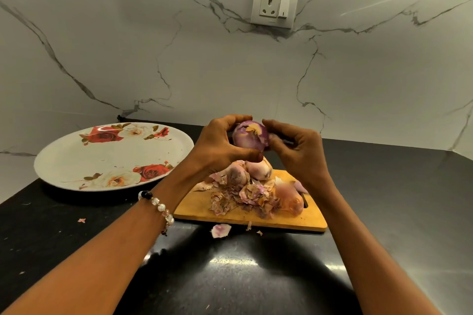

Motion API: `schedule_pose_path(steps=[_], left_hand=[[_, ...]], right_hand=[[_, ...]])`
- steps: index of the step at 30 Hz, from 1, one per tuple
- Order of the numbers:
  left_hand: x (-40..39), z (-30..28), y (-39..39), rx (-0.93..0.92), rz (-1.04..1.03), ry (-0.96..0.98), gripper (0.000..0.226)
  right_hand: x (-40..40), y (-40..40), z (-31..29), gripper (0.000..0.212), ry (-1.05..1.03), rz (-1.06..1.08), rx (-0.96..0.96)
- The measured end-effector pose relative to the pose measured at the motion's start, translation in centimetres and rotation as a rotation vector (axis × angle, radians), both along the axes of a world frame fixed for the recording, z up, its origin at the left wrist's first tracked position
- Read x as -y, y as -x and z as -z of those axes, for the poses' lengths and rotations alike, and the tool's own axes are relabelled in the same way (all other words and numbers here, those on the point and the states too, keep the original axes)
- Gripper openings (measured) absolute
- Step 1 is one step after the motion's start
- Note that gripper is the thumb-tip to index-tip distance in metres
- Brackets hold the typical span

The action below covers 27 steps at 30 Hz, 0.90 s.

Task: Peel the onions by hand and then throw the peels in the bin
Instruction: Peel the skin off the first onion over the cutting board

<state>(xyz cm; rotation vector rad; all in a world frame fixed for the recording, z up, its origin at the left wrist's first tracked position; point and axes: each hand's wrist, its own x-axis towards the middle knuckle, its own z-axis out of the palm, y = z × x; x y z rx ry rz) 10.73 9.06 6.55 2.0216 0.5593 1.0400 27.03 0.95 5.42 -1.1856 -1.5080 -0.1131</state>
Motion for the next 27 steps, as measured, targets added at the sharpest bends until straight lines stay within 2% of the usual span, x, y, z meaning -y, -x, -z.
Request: schedule_pose_path(steps=[7,17,21,27], left_hand=[[-0.7,0.3,0.6,-0.071,-0.005,0.001,0.076],[-0.7,0.3,0.6,-0.088,0.002,-0.059,0.074],[-0.8,0.3,0.7,-0.067,0.031,-0.062,0.071],[-0.8,0.4,0.7,-0.018,0.059,-0.072,0.073]], right_hand=[[0.1,0.5,0.3,0.044,0.102,-0.003,0.143],[0.0,1.4,0.5,0.062,0.142,0.185,0.411],[-0.1,1.7,0.4,0.067,0.139,0.211,0.377],[-0.4,2.4,0.5,0.057,0.037,0.228,0.17]])
